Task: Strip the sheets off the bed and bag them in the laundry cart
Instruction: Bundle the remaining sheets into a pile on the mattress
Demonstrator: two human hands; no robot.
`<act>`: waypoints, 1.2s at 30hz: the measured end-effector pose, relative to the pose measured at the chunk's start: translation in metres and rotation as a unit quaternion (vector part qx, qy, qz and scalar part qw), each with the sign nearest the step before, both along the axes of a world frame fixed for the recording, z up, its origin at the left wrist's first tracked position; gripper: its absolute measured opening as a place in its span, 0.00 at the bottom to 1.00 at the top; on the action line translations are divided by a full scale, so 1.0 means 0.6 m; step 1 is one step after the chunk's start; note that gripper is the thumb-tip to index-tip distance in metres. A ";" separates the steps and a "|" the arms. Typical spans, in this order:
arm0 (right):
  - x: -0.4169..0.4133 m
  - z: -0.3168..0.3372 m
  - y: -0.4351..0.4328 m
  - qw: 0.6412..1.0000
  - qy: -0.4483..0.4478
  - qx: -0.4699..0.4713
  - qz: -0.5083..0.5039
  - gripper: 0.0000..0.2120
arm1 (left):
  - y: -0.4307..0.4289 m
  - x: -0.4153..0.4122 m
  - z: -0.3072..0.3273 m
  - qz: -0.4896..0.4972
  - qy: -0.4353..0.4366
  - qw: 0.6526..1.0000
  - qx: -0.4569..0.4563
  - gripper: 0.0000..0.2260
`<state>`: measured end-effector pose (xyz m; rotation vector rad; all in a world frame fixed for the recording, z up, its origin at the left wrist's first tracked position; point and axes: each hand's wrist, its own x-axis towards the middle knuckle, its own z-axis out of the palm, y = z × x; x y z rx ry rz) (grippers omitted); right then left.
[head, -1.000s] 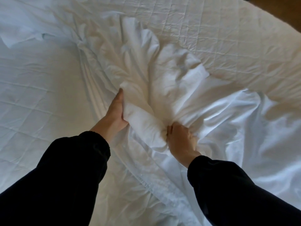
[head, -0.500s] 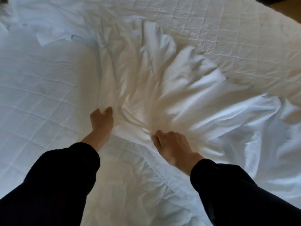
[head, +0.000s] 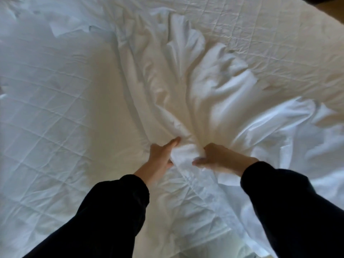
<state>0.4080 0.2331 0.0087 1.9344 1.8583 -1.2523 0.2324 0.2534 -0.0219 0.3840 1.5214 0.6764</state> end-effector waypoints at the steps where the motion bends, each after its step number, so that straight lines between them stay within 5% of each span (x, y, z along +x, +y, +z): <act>1: 0.003 0.004 -0.006 0.999 0.040 -0.027 0.001 0.22 | -0.013 0.009 0.000 -0.013 0.004 1.000 -0.001 0.34; 7: -0.021 -0.017 -0.069 0.995 0.006 -0.072 0.062 0.42 | -0.067 0.034 0.001 0.004 0.037 0.999 -0.009 0.14; 12: 0.010 -0.019 -0.102 0.993 0.105 0.040 -0.042 0.29 | -0.110 0.057 0.002 0.028 -0.002 0.999 0.028 0.16; 15: 0.090 0.002 -0.114 0.977 0.075 0.199 -0.019 0.18 | -0.142 0.099 0.003 0.082 0.055 0.994 0.039 0.27; 17: 0.155 0.006 -0.127 0.965 -0.001 0.264 0.011 0.18 | -0.170 0.138 0.007 0.124 0.102 0.986 0.033 0.45; 18: 0.190 0.005 -0.132 0.959 -0.057 0.278 0.021 0.19 | -0.189 0.160 0.013 0.142 0.114 0.982 0.041 0.46; 22: 0.323 0.002 -0.136 0.940 -0.240 0.243 0.030 0.25 | -0.248 0.236 0.022 0.178 0.149 0.971 0.065 0.28; 28: 0.471 0.004 -0.145 0.941 -0.319 0.112 -0.004 0.34 | -0.287 0.322 0.019 0.167 0.244 0.953 0.070 0.34; 31: 0.517 -0.007 -0.168 0.950 -0.292 0.083 -0.066 0.37 | -0.311 0.343 0.001 0.132 0.269 0.953 0.056 0.29; 36: 0.534 -0.024 -0.188 0.934 -0.325 0.146 0.021 0.19 | -0.335 0.346 -0.023 0.078 0.306 0.944 0.099 0.24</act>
